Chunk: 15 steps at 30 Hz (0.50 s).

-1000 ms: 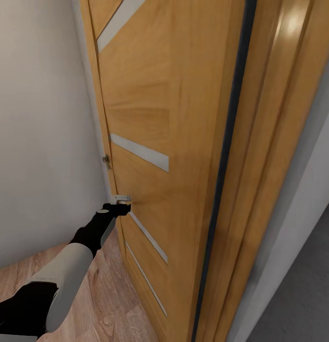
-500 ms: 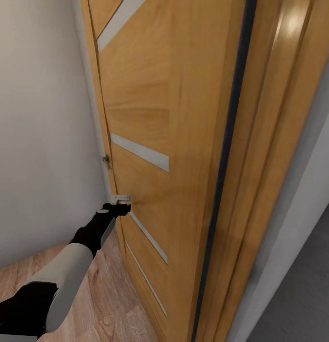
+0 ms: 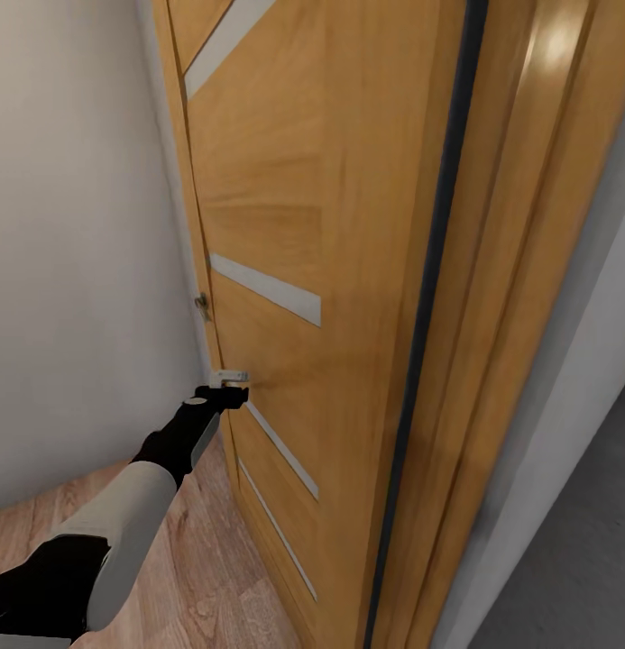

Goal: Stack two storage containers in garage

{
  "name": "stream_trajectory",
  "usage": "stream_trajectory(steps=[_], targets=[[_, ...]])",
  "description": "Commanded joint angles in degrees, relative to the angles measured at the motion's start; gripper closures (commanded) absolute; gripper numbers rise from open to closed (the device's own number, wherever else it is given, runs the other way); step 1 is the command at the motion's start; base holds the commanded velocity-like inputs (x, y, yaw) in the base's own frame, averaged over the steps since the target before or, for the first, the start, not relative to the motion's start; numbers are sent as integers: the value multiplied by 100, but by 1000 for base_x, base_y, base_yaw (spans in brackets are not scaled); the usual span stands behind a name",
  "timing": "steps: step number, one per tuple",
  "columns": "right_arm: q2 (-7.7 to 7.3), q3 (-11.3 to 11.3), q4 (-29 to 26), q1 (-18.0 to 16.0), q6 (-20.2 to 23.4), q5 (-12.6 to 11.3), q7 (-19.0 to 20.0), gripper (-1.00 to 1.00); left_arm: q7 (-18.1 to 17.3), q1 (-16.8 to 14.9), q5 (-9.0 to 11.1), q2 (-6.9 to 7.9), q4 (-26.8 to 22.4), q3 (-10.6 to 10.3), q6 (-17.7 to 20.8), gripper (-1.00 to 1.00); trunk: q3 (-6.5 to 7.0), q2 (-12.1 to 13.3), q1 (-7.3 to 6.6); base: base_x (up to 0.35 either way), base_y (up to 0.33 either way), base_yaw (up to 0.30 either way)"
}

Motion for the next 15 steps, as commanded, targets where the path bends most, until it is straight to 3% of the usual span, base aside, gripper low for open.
stream_trajectory(steps=[1, 11, 15], targets=[[4, 3, 4, -3, -17, 33, 2, -100, -4, -4, 58, -415, -63, -33, 33, -100, -4, -2, 0, 0, 0, 0], [14, -30, 4, -3, -9, -9, 2, -100, -4, -4, 60, -402, -72, -25, 33, -100, -4, -2, 0, 0, 0, 0], [16, -27, 4, -3, -8, -10, 2, -100, -6, 9, 60, -296, -42, -23, 33, -100, -4, -2, 0, 0, 0, 0]])
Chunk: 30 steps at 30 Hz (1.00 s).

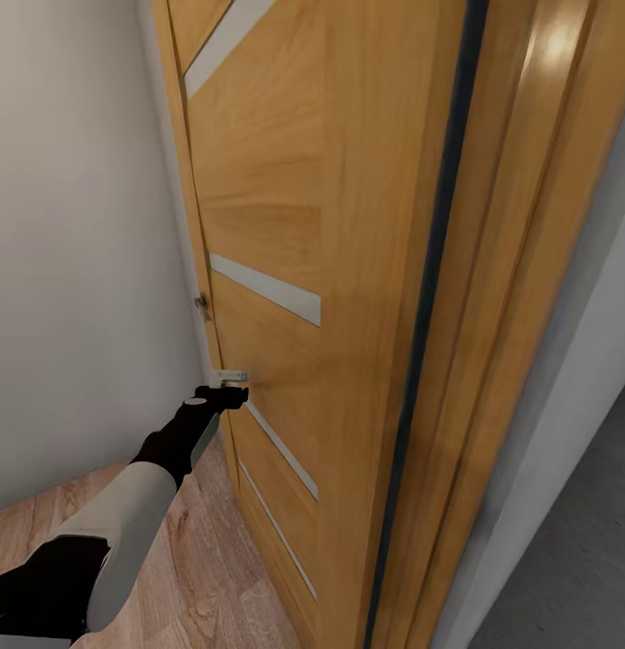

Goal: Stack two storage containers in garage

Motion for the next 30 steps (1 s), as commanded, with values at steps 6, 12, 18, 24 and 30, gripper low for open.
stream_trajectory(steps=[6, 12, 18, 24, 30], targets=[[5, 15, 4, -3, -17, 37, 2, -100, -10, 10, 80, -155, -21, -38, 26, -100, -5, -3, 0, 0, 0, 0], [6, 11, 4, -3, -17, 45, 2, -100, -9, 11, 82, -148, -3, -38, 26, -100, -5, -3, 0, 0, 0, 0], [5, 11, 4, -3, -19, 45, 2, -100, -3, 15, 81, -144, 28, -38, 21, -100, -5, -3, 0, 0, 0, 0], [6, 18, 4, -3, -18, 49, 2, -100, -2, 27, 75, -141, 642, -38, -293, -100, -5, -3, 0, 0, 0, 0], [6, 20, 4, -3, -19, 53, 2, -100, -2, 30, 74, -54, 1352, -29, -758, -100, -5, -3, 0, 0, 0, 0]])
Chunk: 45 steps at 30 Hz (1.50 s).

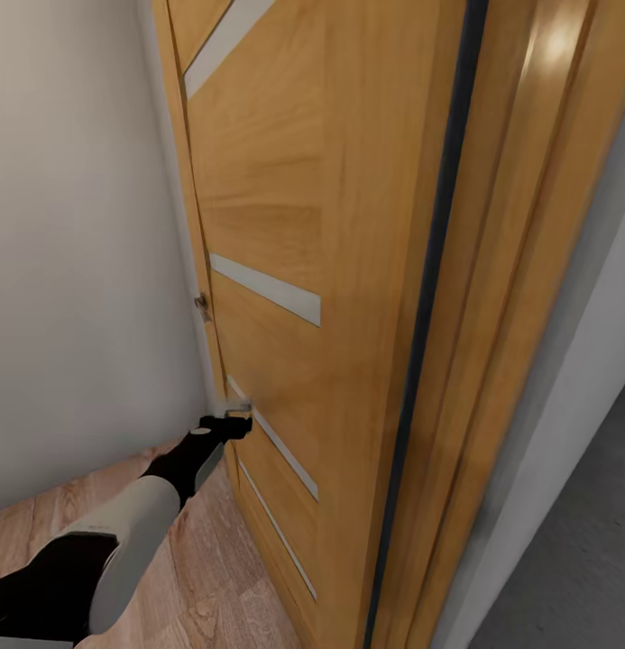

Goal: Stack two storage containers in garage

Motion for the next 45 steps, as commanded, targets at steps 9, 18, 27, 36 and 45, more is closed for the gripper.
stream_trajectory(steps=[9, 18, 27, 36, 45], targets=[[-1, 4, 7, -4, -22, 45, 3, -100, 46, 510, -6, 269, 1485, -3, -1098, -100, -6, -3, 0, 0, 0, 0], [-1, 4, 12, -4, -23, 43, 3, -100, 47, 1197, -6, 432, 1568, -3, -1353, -100, -6, -3, 0, 0, 0, 0], [-4, 17, 9, -4, -24, 56, 3, -100, 47, 1565, -6, 558, 1589, -3, -1389, -100, -6, -3, 0, 0, 0, 0], [-5, 21, 13, -4, -24, 58, 10, -100, 47, 1830, -4, 617, 1602, -3, -1390, -100, -6, -3, 0, 0, 0, 0], [-2, 21, 12, -4, -24, 53, 17, -100, 31, 2004, -6, 598, 1888, -19, -1390, -100, -6, -3, 0, 0, 0, 0]])
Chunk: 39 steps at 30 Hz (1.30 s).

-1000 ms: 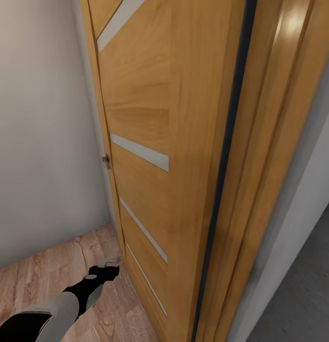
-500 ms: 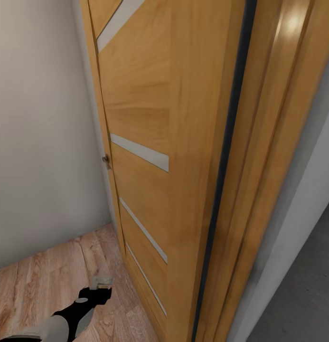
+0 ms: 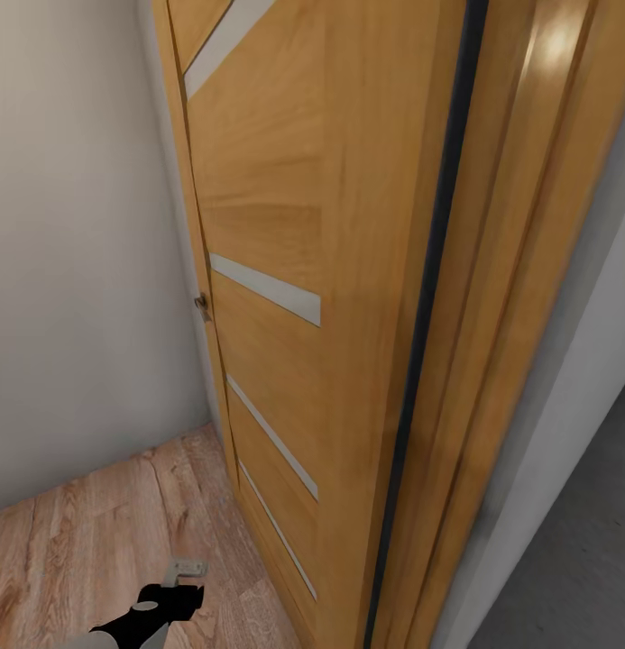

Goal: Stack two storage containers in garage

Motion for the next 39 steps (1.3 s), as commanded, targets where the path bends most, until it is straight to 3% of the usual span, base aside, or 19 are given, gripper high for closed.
stream_trajectory(steps=[1, 20, 27, 39], targets=[[2, 3, 4, -4, -17, 32, 2, -100, 15, -3, -9, -17, 8, -26, -21, -100, -6, -3, 0, 0, 0, 0], [11, 17, 8, -4, -7, 78, -9, -100, -7, 0, -7, -231, 187, -27, 11, -100, -6, -3, 0, -1, 0, 0], [-4, 23, 14, -4, -6, 81, -9, -100, -7, 0, -7, -254, 196, -27, 14, -100, -6, -3, 0, -251, 0, 2], [-1, 23, 14, -4, -8, 91, -11, -100, -7, 0, -7, -263, 194, -27, 12, -100, -11, -3, 0, -204, -31, 230]])
